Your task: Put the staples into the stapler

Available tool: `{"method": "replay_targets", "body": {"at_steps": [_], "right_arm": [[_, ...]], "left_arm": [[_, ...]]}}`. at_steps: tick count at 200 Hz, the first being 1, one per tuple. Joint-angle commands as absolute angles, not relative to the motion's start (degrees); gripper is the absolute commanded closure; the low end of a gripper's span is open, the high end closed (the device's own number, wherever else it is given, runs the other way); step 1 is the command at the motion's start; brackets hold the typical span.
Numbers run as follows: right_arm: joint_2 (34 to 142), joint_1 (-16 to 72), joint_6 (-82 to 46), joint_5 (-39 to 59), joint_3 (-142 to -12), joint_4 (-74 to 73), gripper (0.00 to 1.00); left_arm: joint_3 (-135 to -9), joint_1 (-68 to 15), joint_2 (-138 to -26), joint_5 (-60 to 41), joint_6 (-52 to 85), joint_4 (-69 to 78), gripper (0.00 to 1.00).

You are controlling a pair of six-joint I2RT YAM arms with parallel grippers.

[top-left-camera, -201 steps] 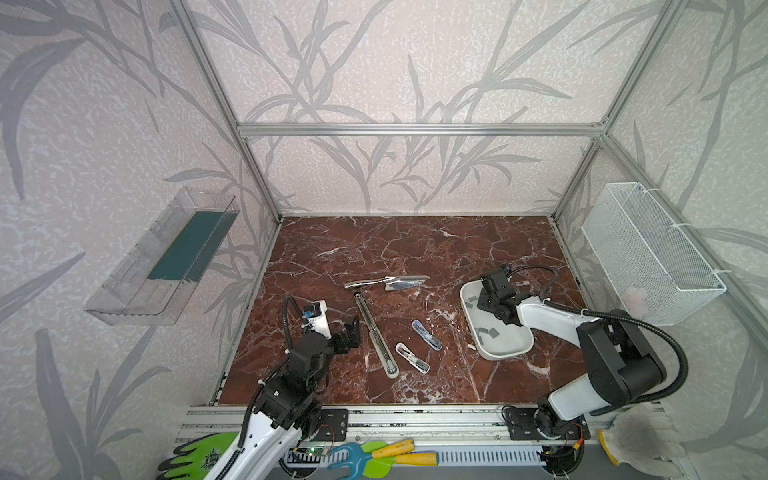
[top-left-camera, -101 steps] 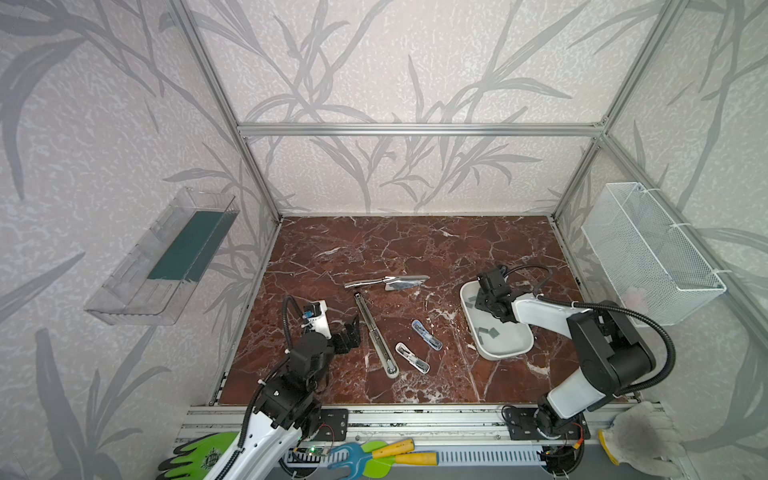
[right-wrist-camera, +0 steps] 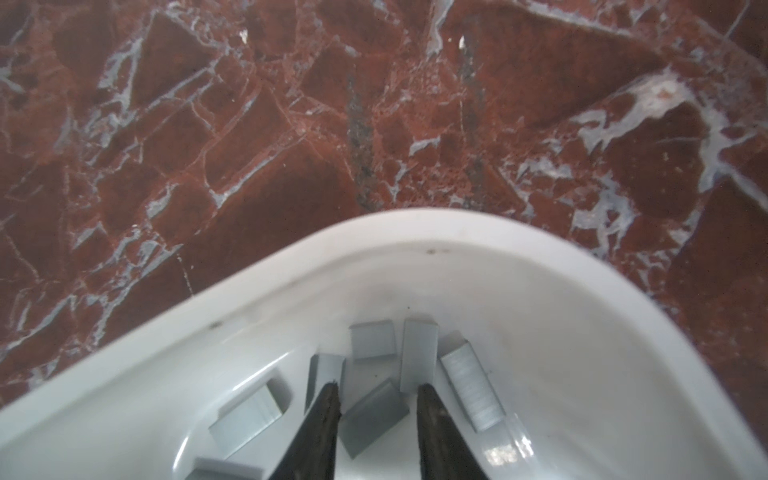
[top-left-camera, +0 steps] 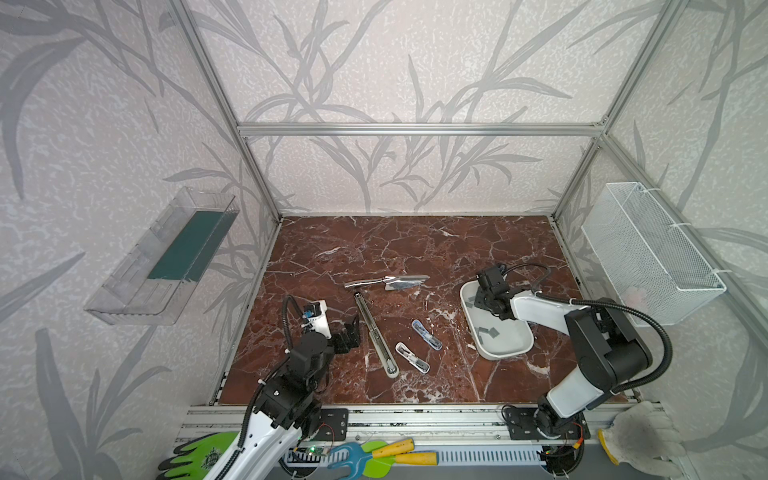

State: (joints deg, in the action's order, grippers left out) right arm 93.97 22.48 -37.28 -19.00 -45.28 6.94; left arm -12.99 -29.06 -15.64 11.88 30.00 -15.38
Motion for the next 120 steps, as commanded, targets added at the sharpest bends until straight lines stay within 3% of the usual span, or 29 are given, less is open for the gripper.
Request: {"method": "replay_targets", "body": {"at_steps": [1,120], "right_arm": [[94.10,22.17,-38.07,-18.98,-45.95,9.14,0.67],[89.52,22.20,-38.49,-18.03,-42.14,8.99,0.69]], "left_arm": [[-12.50,-28.87,-15.57,12.06,29.96,-14.80,0.01],[-12.56,-28.87,-15.53,11.95,29.95,-14.90,0.01]]}}
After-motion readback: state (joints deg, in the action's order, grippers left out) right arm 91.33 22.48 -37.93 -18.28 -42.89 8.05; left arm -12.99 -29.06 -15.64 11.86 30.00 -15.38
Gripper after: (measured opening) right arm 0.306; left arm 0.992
